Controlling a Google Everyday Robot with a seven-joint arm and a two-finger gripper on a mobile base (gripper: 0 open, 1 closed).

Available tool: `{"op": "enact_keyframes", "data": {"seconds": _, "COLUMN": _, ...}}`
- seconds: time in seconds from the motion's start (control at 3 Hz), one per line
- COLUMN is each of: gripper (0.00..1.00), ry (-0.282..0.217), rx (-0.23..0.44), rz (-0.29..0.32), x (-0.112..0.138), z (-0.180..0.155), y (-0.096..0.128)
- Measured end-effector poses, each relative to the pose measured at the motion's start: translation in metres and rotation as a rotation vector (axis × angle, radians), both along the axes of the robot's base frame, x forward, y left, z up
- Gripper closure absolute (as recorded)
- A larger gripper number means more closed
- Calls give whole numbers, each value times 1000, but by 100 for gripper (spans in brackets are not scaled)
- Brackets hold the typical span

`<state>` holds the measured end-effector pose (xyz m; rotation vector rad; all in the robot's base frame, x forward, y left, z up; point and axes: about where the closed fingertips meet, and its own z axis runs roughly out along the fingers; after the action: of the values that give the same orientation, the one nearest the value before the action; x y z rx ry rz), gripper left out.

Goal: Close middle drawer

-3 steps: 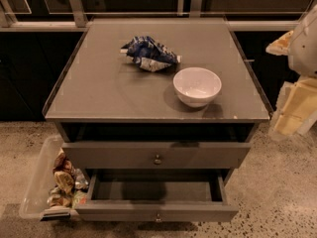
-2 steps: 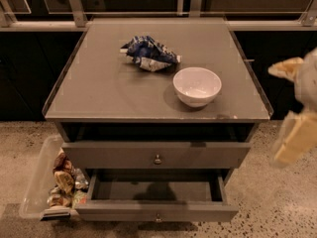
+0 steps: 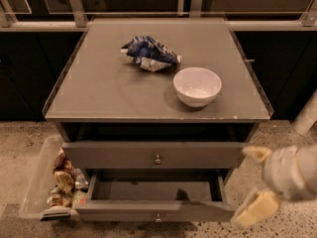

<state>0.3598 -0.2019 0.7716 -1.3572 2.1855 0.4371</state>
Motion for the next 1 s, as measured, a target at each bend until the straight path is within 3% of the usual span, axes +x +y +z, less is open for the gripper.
{"op": "enact_keyframes", "data": {"seconds": 0.33, "gripper": 0, "ry": 178, "rx": 157, "rz": -19, "x": -33, "z": -108, "y": 25}}
{"op": "enact_keyframes", "data": {"seconds": 0.67, "gripper": 0, "ry": 310, "rx": 242, "rz": -57, "x": -56, "z": -179, "y": 38}}
{"op": "enact_keyframes", "data": {"seconds": 1.0, "gripper": 17, "ry": 336, "rx": 263, "rz": -57, "x": -60, "z": -192, "y": 41}}
